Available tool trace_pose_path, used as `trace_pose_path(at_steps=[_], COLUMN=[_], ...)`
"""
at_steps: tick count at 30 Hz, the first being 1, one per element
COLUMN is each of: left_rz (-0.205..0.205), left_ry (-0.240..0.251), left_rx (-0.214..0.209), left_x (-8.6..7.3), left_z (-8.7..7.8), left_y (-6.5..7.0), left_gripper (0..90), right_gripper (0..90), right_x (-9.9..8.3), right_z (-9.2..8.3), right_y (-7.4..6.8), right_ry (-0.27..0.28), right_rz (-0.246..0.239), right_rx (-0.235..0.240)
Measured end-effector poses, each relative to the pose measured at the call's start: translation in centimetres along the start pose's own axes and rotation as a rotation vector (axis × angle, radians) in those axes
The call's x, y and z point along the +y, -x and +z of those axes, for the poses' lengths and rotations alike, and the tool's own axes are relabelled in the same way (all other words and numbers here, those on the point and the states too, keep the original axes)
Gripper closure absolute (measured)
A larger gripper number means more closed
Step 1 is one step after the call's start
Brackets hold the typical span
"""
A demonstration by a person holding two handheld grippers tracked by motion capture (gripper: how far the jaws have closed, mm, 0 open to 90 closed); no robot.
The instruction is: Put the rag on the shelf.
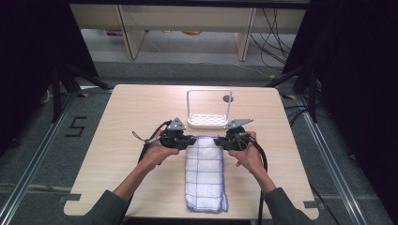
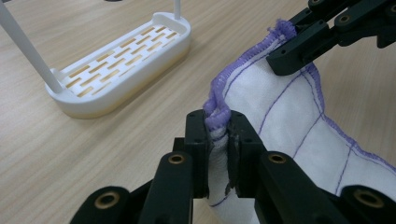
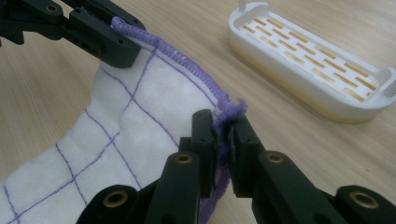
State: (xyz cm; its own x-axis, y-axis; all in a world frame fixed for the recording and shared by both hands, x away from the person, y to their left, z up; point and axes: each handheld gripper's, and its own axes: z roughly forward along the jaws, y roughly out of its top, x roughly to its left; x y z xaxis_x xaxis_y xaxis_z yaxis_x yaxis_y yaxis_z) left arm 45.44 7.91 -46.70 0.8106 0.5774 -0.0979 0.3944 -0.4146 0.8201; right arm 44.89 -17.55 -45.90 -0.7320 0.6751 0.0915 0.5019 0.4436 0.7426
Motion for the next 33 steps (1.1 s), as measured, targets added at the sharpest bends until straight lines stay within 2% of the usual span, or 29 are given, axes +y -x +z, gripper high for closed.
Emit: trace_pose_path(at_steps=[3,5,7,9,10,11,13,14,15,16,17,18,20,21,22,23,26,27,30,33], left_rz=[-0.012,-0.014,-0.012,-0.014,-0.011,-0.01,-0.003,-0.006,-0.003,-0.011,-0.012,-0.005,0.012,0.015,0.016,0.016,0.023,0.009,0.022,0.027], left_ry=[0.003,0.008,0.013,0.017,0.015,0.017,0.029,0.03,0.033,0.039,0.041,0.036,0.038,0.046,0.051,0.054,0.068,0.079,0.094,0.107], left_rx=[0.004,0.0,-0.01,-0.012,-0.015,-0.01,-0.013,-0.013,-0.013,-0.015,-0.021,-0.026,-0.014,-0.014,-0.017,-0.019,-0.017,-0.025,-0.022,-0.027], left_x=[0.1,0.2,0.4,0.6,0.7,0.8,1.1,1.2,1.4,1.5,1.5,1.7,2.2,2.4,2.7,2.9,3.8,4.1,5.5,6.7], left_z=[-0.1,-0.3,-0.5,-0.8,-0.9,-1.0,-1.3,-1.6,-1.8,-2.0,-2.1,-2.2,-2.7,-2.8,-3.0,-3.2,-4.1,-4.5,-5.6,-6.4], left_y=[0.0,0.1,0.2,0.4,0.4,0.5,0.7,0.8,0.8,0.9,1.0,1.1,1.3,1.4,1.5,1.5,1.8,1.9,2.5,2.7], left_gripper=[79.6,79.7,79.6,79.7,79.8,79.8,79.9,79.9,79.9,79.8,79.8,79.8,79.8,79.8,79.8,79.9,79.9,80.0,80.0,80.1], right_gripper=[83.1,83.1,83.1,83.1,83.1,83.1,83.1,83.1,83.1,83.1,83.1,83.1,83.1,83.1,83.1,83.1,83.1,83.1,83.2,83.3], right_x=[0.1,0.1,0.2,0.2,0.2,0.4,0.7,0.8,0.9,1.0,1.2,1.2,1.5,1.6,1.7,1.9,2.6,2.8,3.7,4.6], right_z=[-0.1,-0.2,-0.6,-0.8,-0.7,-1.1,-1.5,-1.7,-1.9,-2.1,-2.3,-2.2,-2.6,-2.9,-3.0,-3.4,-4.5,-4.9,-6.4,-7.5], right_y=[-0.1,0.0,-0.1,-0.1,-0.3,-0.3,-0.4,-0.6,-0.6,-1.0,-1.0,-1.2,-1.3,-1.6,-1.6,-1.8,-2.0,-2.0,-2.2,-2.3], right_ry=[-0.015,0.001,-0.026,-0.018,0.019,-0.011,-0.001,-0.009,0.005,-0.005,0.002,0.022,0.012,0.007,0.028,0.017,0.055,0.061,0.105,0.124], right_rz=[0.007,-0.013,-0.005,-0.015,-0.009,-0.014,-0.028,-0.018,-0.032,-0.009,-0.032,-0.019,-0.052,-0.033,-0.049,-0.035,-0.053,-0.056,-0.073,-0.075], right_rx=[0.002,-0.002,0.01,0.011,-0.002,0.002,-0.004,0.001,-0.001,0.006,0.003,0.003,0.02,0.011,0.01,0.021,0.022,0.02,0.023,0.024])
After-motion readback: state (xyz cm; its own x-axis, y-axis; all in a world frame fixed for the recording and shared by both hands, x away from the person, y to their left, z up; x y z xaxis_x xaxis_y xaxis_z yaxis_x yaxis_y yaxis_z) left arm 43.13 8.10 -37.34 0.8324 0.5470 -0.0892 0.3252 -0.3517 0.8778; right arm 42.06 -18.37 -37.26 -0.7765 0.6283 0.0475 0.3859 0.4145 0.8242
